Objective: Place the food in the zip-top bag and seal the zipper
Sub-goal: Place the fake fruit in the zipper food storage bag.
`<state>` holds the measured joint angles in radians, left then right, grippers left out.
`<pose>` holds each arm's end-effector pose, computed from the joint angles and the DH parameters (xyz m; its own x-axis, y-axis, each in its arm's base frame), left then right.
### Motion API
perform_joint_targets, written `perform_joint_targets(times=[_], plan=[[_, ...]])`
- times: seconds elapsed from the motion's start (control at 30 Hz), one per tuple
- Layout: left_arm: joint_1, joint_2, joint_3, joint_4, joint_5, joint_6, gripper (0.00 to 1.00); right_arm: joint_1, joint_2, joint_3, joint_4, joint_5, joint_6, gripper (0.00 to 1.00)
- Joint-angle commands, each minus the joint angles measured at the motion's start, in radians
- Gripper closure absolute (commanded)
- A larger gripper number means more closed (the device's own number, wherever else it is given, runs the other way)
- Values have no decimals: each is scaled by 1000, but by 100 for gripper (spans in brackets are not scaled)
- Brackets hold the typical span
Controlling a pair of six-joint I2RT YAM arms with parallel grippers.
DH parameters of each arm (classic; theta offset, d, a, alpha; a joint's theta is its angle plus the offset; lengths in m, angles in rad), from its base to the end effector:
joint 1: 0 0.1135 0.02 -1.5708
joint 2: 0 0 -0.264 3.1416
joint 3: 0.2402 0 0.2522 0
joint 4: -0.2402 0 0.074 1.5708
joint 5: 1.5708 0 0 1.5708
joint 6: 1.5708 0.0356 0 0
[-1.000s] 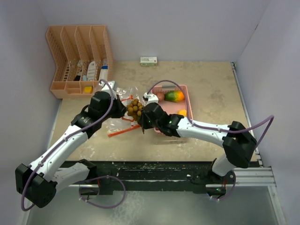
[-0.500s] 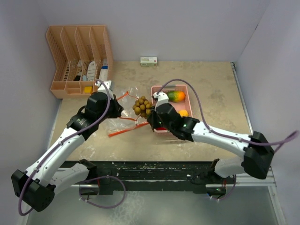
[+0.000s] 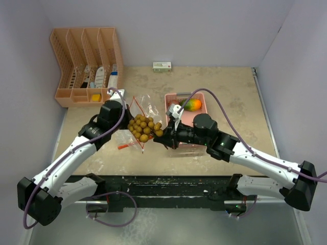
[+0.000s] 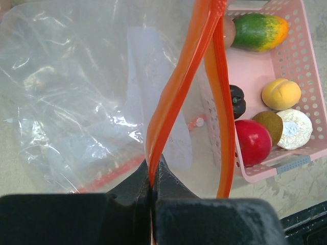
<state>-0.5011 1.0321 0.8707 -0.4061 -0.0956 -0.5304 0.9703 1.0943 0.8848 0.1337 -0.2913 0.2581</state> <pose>0.2018 -0.1067 0.3011 -0.6129 -0.2385 -0.7533 0.1131 0.9171 -0.3823 0.1378 0.2193 0.3476 -0.2844 0.0174 -0.9585 -0.9096 0.3108 0.2755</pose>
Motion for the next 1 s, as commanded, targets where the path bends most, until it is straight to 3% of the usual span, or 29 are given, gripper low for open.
perform_joint_targets(times=[0.0,0.5,0.73,0.97], plan=[[-5,8,10,52,5,8,100,1,-67,-32,129,-135,-4,100],[-5,-111,48,31,160,-111,100,0,75,-276,615,41,167,100],[-6,-131,47,22,178,-132,100,0,116,-349,609,290,200,100],[-5,-121,18,33,206,-149,100,-1,132,-244,401,482,153,100]])
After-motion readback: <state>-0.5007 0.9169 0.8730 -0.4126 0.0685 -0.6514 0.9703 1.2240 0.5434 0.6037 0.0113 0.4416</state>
